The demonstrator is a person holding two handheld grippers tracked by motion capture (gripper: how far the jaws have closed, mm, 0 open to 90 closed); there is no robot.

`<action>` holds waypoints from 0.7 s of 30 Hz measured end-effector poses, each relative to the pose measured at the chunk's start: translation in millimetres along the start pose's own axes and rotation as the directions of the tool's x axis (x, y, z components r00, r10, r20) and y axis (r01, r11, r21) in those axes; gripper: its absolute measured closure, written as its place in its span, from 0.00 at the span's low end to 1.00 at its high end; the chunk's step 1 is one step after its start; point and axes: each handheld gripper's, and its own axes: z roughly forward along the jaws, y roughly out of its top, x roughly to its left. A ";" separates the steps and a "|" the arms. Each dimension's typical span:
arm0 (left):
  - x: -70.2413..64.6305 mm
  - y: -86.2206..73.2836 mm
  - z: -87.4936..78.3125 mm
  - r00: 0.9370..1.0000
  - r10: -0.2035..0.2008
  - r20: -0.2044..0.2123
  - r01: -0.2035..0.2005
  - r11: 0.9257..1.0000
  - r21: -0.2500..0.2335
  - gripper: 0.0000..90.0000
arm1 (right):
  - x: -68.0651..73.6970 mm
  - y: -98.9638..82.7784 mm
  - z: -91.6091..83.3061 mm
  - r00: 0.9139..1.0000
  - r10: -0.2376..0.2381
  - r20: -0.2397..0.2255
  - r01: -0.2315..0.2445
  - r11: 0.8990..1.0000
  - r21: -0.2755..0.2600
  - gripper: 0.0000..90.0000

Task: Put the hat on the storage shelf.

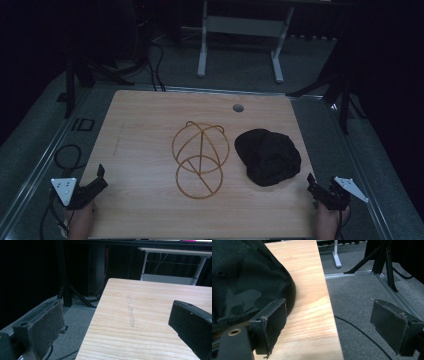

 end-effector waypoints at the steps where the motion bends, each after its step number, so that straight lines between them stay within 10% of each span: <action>1: -0.1 0.0 0.0 1.000 0.003 0.000 -0.003 1.000 0.001 0.01 | -0.1 0.1 -0.1 1.000 -0.001 -0.005 0.001 1.000 0.000 0.15; 7: -0.5 0.0 0.0 1.000 0.009 0.004 -0.009 1.000 0.000 0.01 | -1.7 13.6 -5.3 0.995 -0.013 -0.095 0.014 1.000 0.007 0.15; 9: -0.9 -0.1 -0.2 1.000 0.014 0.006 -0.014 1.000 -0.003 0.01 | -1.1 30.3 -10.6 0.976 -0.063 -0.208 0.061 0.998 -0.017 0.15; 16: -1.4 -0.2 -0.5 1.000 0.019 0.007 -0.019 1.000 -0.004 0.01 | 11.1 57.7 -19.8 0.938 -0.171 -0.302 0.159 0.985 -0.063 0.14; 21: -1.1 -0.2 -0.6 1.000 0.018 0.011 -0.018 1.000 -0.004 0.01 | 24.6 78.7 -17.8 0.875 -0.209 -0.438 0.209 0.977 -0.049 0.14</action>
